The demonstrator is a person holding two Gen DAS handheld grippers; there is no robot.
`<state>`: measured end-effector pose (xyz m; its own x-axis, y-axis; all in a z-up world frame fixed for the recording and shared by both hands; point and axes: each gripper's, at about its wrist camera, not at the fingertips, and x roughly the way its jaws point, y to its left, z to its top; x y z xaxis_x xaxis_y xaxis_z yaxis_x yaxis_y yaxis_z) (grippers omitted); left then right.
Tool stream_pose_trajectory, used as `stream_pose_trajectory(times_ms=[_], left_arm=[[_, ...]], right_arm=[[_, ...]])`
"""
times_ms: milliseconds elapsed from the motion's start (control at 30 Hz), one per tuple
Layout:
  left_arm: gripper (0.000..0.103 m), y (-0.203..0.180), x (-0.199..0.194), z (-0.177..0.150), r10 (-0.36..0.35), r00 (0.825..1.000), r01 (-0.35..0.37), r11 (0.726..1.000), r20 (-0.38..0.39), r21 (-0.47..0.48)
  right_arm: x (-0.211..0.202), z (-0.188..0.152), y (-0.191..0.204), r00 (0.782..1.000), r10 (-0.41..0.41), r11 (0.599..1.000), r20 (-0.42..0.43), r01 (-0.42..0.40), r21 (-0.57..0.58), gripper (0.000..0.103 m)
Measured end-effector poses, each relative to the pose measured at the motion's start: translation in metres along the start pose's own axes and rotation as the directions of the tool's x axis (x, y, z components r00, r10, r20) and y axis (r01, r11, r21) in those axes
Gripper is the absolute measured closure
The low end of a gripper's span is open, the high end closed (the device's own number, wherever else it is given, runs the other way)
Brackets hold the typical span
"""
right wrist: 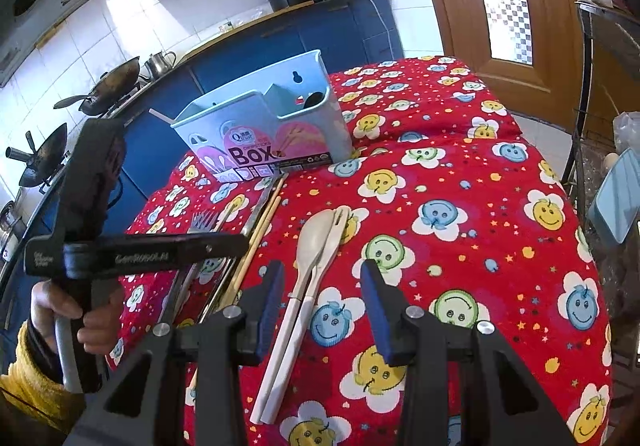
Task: Organize utensils
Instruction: 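Grasp a silver knife with the left tool while the right tool grasps the white plastic fork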
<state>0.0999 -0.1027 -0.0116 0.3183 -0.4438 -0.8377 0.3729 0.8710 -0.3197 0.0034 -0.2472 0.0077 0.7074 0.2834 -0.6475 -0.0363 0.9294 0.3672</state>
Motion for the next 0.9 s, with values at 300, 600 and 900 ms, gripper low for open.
stream_pose_trajectory(times_ms=[300, 600, 900], left_arm=[[0.089, 0.006, -0.018, -0.018, -0.061, 0.996, 0.062, 0.998, 0.068, -0.013], [0.089, 0.015, -0.052, -0.03, -0.072, 0.979, 0.073, 0.997, 0.191, 0.004], [0.089, 0.024, -0.066, -0.032, -0.099, 0.967, 0.101, 0.995, 0.235, 0.007]], right_arm=[[0.004, 0.001, -0.002, 0.999, -0.013, 1.0, -0.031, 0.013, -0.001, 0.06], [0.027, 0.006, -0.001, 0.985, -0.008, 1.0, -0.173, 0.007, -0.005, 0.069], [0.05, 0.022, 0.006, 0.97, -0.002, 0.999, -0.244, -0.007, -0.037, 0.081]])
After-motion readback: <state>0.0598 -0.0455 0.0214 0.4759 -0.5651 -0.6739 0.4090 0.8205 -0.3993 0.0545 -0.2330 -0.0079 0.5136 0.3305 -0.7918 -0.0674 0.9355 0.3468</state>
